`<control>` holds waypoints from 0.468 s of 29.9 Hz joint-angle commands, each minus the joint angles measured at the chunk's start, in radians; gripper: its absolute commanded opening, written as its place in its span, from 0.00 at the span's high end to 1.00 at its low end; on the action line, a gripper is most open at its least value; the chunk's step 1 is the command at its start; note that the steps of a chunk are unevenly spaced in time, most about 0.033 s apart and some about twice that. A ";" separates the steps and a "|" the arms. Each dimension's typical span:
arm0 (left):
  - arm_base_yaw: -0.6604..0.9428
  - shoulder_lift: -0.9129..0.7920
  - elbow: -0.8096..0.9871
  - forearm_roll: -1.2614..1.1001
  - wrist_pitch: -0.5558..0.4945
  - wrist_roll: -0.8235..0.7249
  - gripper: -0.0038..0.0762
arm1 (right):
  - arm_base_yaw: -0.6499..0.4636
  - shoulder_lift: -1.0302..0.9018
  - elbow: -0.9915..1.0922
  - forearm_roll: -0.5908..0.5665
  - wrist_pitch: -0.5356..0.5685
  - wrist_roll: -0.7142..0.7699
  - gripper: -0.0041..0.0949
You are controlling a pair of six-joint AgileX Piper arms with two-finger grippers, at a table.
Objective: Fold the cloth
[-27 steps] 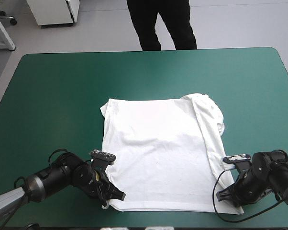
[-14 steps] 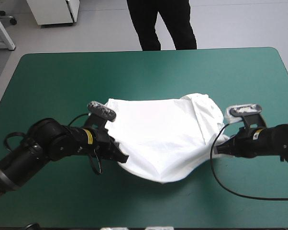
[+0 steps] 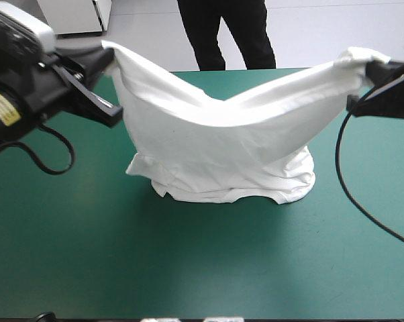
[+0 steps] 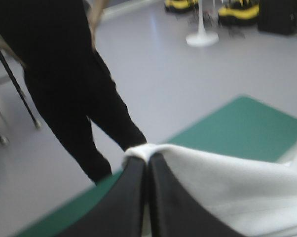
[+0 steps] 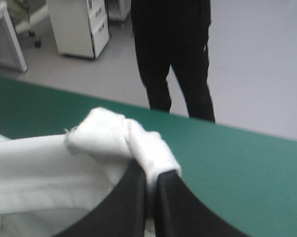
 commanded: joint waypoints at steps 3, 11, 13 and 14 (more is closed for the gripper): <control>-0.007 0.030 -0.240 0.122 -0.253 0.050 0.96 | 0.004 0.085 -0.292 -0.023 -0.147 0.005 0.98; -0.007 0.055 -0.404 0.140 -0.475 0.098 0.96 | 0.004 0.151 -0.564 -0.013 -0.380 0.010 0.98; -0.007 0.048 -0.415 0.130 -0.502 0.098 0.96 | 0.004 0.151 -0.599 -0.013 -0.403 0.010 0.98; -0.007 0.045 -0.415 0.124 -0.511 0.098 0.96 | 0.004 0.149 -0.613 -0.010 -0.409 0.010 0.98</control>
